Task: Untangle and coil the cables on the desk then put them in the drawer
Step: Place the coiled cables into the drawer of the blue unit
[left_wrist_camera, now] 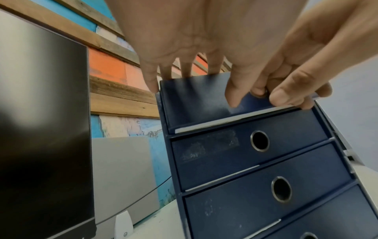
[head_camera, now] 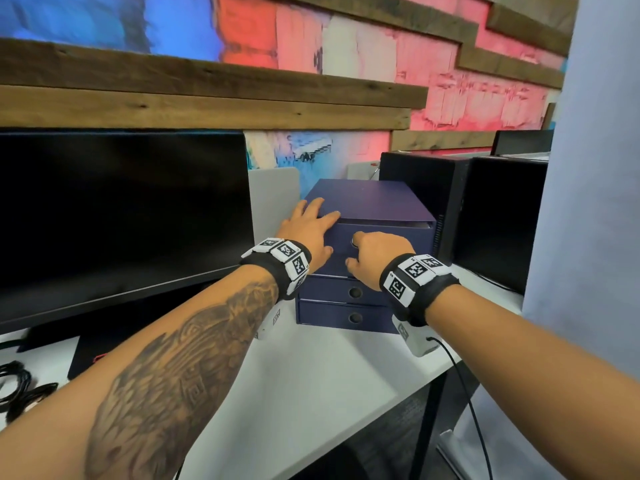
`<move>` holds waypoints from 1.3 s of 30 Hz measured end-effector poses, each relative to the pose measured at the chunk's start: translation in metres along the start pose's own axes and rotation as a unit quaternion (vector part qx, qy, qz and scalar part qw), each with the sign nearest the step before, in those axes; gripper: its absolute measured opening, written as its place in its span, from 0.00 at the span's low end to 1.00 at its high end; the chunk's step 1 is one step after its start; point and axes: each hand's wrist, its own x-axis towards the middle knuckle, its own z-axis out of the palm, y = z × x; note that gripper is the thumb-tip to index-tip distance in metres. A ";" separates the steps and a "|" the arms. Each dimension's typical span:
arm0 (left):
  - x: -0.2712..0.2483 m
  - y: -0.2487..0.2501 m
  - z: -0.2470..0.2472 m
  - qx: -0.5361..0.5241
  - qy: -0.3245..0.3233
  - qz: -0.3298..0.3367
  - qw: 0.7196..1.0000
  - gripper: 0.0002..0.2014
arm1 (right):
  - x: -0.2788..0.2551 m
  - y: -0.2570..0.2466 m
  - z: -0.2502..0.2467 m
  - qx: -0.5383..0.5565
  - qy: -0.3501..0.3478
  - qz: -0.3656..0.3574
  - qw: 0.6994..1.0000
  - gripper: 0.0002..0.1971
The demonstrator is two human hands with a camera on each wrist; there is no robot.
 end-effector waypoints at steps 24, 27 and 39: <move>-0.104 0.019 -0.076 -0.111 -0.020 -0.012 0.994 0.17 | -0.092 -0.022 -0.065 0.035 0.077 -0.029 0.996 0.16; -0.117 -0.003 -0.080 -0.154 0.039 -0.026 0.987 0.21 | -0.088 -0.044 -0.065 0.029 0.141 -0.086 0.986 0.20; -0.217 -0.181 -0.074 -0.146 -0.036 -0.311 0.939 0.05 | -0.052 -0.227 -0.007 0.184 -0.009 -0.248 0.951 0.09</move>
